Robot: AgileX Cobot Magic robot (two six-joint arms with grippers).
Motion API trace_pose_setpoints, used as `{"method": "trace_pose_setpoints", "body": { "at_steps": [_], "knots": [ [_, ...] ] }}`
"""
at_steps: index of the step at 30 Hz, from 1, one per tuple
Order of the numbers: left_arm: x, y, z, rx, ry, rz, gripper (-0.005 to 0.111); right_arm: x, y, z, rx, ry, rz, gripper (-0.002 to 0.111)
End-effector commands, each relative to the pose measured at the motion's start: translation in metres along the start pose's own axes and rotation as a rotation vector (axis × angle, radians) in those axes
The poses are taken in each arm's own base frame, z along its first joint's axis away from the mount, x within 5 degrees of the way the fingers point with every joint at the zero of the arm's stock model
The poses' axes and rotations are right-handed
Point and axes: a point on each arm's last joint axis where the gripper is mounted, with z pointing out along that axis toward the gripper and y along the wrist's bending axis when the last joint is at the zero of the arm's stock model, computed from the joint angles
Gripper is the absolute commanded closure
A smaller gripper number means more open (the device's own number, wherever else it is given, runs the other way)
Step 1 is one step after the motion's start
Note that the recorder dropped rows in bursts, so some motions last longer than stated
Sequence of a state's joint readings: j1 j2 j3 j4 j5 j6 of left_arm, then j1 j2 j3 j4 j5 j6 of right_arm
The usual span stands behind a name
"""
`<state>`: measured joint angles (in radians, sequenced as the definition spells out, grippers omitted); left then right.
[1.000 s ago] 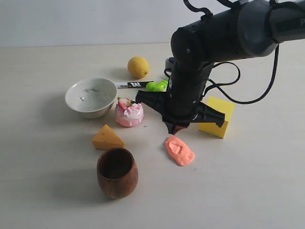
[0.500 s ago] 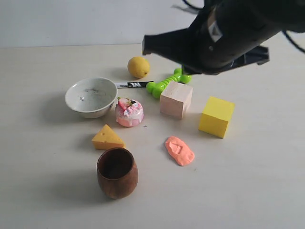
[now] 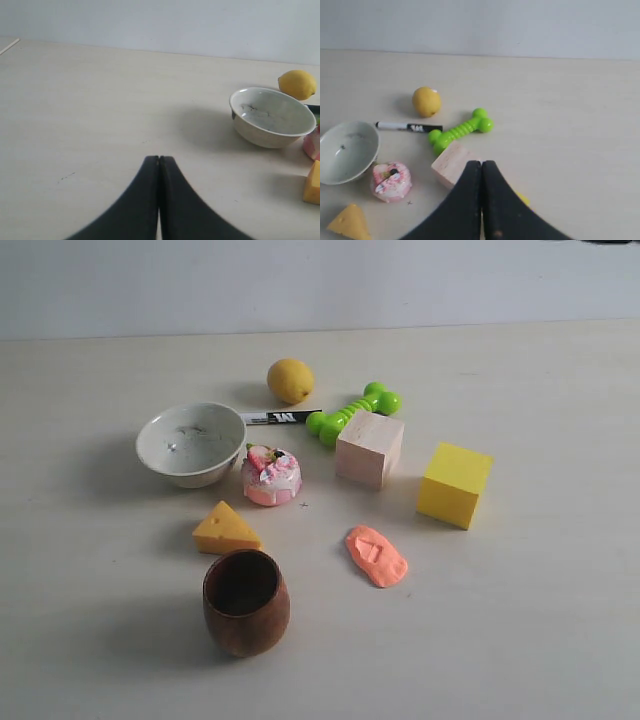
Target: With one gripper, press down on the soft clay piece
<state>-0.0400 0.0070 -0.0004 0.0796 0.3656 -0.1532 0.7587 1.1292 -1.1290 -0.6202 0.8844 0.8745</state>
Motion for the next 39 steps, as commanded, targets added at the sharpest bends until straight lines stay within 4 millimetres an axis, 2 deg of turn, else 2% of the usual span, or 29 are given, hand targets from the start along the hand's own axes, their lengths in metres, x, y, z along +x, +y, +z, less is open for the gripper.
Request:
{"method": "trace_pose_setpoints", "body": {
  "at_steps": [1,4,7,10,14,19,23,29,35,39],
  "knots": [
    [-0.001,-0.001,0.0,0.01,-0.014,-0.012,0.107,-0.007,-0.034,-0.01,0.048,-0.055,0.014,0.108],
    [-0.001,-0.001,0.0,0.01,-0.014,-0.012,0.107,-0.003,-0.057,-0.016,0.046,-0.106,0.022,0.108],
    [-0.001,-0.001,0.0,0.01,-0.014,-0.012,0.107,0.011,-0.084,-0.022,0.079,-0.163,0.059,0.108],
    [-0.001,-0.001,0.0,0.01,-0.014,-0.012,0.107,0.042,-0.112,-0.036,0.15,-0.215,0.119,0.108],
    [-0.001,-0.001,0.0,0.01,-0.014,-0.012,0.107,0.073,-0.128,-0.053,0.235,-0.255,0.15,0.108],
    [-0.001,-0.001,0.0,0.01,-0.014,-0.012,0.107,0.106,-0.132,-0.077,0.332,-0.369,0.127,0.108],
    [-0.001,-0.001,0.0,0.01,-0.014,-0.012,0.107,0.127,-0.127,-0.086,0.347,-0.443,0.137,0.108],
    [-0.001,-0.001,0.0,0.01,-0.014,-0.012,0.107,0.133,-0.12,-0.078,0.262,-0.427,0.089,0.108],
    [-0.001,-0.001,0.0,0.01,-0.014,-0.012,0.107,0.175,-0.12,-0.059,0.246,-0.439,0.158,0.108],
    [-0.001,-0.001,0.0,0.01,-0.014,-0.012,0.107,0.192,-0.12,-0.052,0.224,-0.439,0.182,0.108]
  ]
}}
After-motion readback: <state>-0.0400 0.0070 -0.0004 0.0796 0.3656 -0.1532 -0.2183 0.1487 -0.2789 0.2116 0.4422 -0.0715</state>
